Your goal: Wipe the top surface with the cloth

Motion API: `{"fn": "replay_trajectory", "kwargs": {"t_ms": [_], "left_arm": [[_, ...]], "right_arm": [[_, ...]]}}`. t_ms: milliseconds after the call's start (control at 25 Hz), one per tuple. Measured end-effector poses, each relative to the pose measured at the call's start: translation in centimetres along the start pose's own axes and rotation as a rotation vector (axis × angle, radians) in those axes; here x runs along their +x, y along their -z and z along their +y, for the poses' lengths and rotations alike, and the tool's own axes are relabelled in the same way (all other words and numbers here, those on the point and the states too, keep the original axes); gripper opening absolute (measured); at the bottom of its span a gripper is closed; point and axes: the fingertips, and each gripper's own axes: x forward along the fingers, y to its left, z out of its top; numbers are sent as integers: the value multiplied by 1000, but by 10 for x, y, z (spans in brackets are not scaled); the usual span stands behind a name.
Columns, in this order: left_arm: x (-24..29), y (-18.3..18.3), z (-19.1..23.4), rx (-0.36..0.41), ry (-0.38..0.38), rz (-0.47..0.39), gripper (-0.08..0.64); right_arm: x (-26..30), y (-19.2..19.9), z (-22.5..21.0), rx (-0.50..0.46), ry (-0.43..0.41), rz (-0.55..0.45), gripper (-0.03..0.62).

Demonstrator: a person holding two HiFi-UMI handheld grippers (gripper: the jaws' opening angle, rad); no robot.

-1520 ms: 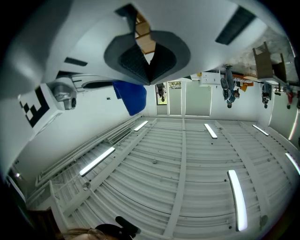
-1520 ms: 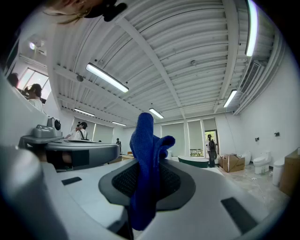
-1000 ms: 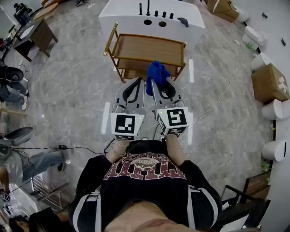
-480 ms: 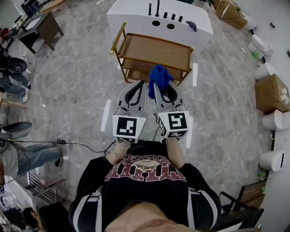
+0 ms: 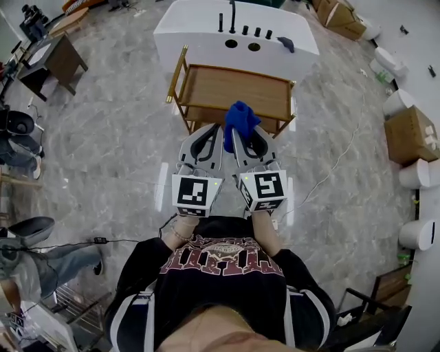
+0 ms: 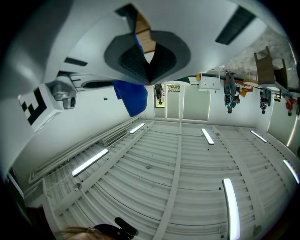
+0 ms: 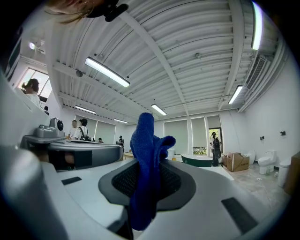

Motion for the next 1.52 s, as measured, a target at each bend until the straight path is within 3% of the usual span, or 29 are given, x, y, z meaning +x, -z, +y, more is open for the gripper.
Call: {"fn": "replay_trajectory", "kwargs": {"t_ms": [760, 1080, 1520], "left_arm": [[22, 12, 125, -20, 43, 34, 49], [27, 12, 138, -58, 73, 38, 49], [74, 21, 147, -31, 58, 54, 49]], "right_arm": [[117, 9, 48, 13, 43, 32, 92], [129, 5, 51, -5, 76, 61, 92], [167, 14, 22, 13, 53, 59, 92]]}}
